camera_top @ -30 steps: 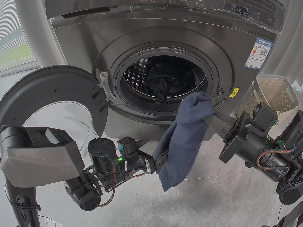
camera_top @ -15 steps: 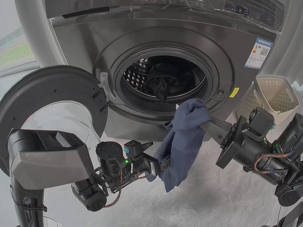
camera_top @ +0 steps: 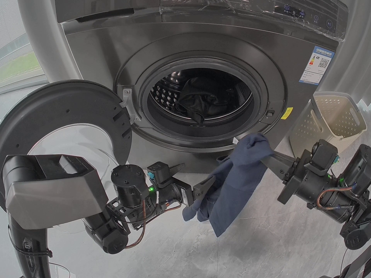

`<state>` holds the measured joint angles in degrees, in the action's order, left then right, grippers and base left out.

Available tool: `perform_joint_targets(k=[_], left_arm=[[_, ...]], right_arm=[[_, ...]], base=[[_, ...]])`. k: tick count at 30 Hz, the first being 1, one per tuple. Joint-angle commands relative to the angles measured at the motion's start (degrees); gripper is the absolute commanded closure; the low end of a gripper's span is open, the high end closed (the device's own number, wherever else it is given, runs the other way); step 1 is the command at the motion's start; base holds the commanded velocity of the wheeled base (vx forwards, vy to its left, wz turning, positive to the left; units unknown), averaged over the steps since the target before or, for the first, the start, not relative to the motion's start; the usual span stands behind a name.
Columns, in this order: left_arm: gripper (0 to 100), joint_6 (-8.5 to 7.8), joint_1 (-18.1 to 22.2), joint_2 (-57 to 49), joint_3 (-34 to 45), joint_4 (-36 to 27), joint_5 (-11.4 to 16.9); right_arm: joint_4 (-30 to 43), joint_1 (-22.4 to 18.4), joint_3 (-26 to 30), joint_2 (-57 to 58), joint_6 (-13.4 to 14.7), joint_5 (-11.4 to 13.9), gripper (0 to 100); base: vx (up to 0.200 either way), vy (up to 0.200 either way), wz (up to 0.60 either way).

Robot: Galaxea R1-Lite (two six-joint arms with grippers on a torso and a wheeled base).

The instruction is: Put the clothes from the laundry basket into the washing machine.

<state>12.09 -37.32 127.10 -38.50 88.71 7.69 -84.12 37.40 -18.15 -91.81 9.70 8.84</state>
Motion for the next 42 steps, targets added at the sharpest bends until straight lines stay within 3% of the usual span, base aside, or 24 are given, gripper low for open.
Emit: perform_joint_targets(k=[1,15,26,33,42], left_arm=[[0,0.04,0.23,-1.15,0.00,-0.03,-0.05],[0,0.04,1.63,1.13,-2.28,-0.03,-0.13],[0,0.04,0.93,6.06,-6.24,-0.03,-1.98],[0,0.04,-1.00,5.26,-4.48,0.06,-2.16],[0,0.04,-0.39,5.18,-4.57,0.06,-2.86]], right_arm=[[-0.08,-2.42,-0.83,0.14,-0.04,0.48,100],[1.94,0.39,0.22,4.97,-0.12,0.92,100],[3.43,6.98,-1.01,6.38,0.58,0.83,100],[3.34,6.19,-5.67,2.25,0.49,0.65,100],[3.43,3.73,-10.68,-3.91,0.05,0.74,100]], base=[[0.000,0.000,0.00],[0.000,0.000,0.00],[0.000,0.000,0.00],[0.000,0.000,0.00],[0.000,0.000,0.00]])
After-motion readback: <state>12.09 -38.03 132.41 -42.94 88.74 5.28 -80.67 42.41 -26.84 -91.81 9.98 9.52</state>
